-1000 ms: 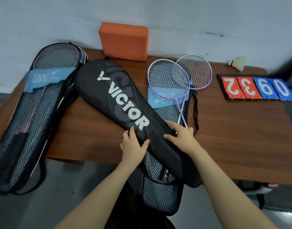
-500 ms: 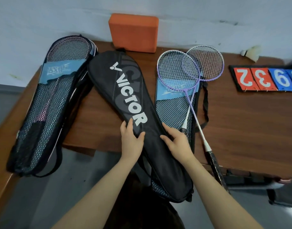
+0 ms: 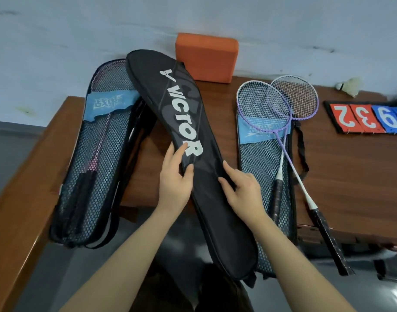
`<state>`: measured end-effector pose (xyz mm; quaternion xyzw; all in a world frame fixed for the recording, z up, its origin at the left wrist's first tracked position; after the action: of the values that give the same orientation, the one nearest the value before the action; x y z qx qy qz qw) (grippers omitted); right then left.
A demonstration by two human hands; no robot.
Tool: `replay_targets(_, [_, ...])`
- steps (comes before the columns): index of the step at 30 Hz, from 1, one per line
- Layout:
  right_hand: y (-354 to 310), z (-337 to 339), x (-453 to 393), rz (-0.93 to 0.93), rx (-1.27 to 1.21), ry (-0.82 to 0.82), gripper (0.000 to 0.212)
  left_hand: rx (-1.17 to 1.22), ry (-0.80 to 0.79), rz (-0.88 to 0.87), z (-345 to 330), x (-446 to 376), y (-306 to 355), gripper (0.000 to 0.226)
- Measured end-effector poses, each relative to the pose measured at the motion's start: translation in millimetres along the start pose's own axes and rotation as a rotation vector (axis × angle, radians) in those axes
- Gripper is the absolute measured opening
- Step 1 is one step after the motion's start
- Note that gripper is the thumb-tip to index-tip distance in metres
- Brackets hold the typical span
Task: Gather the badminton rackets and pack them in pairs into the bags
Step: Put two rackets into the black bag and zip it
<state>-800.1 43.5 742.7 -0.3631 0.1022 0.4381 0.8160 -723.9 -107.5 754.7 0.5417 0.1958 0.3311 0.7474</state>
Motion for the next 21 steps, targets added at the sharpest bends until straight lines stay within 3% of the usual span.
replay_targets(15, [-160.9,-167.1,-99.6,-0.132,-0.06,0.089,0.04,-0.137,-0.168,0.046,209.3,-133.5,-61.6,0.051])
replay_targets(21, [-183.7,-222.5,-126.0,-0.225,-0.148,-0.091,0.049,-0.236,-0.188,0.21,253.3,-173.9,-110.9,0.055])
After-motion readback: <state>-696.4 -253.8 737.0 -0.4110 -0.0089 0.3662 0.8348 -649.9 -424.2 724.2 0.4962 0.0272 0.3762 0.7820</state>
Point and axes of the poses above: each hand's wrist, its own x-axis away from the middle knuckle, its own z-axis out of the back of the hand, y = z × x, the point moved 5 cm from there along -x, towards the middle knuckle, and after that the axes turned 14 degrees about z, right-handed, at the moved point
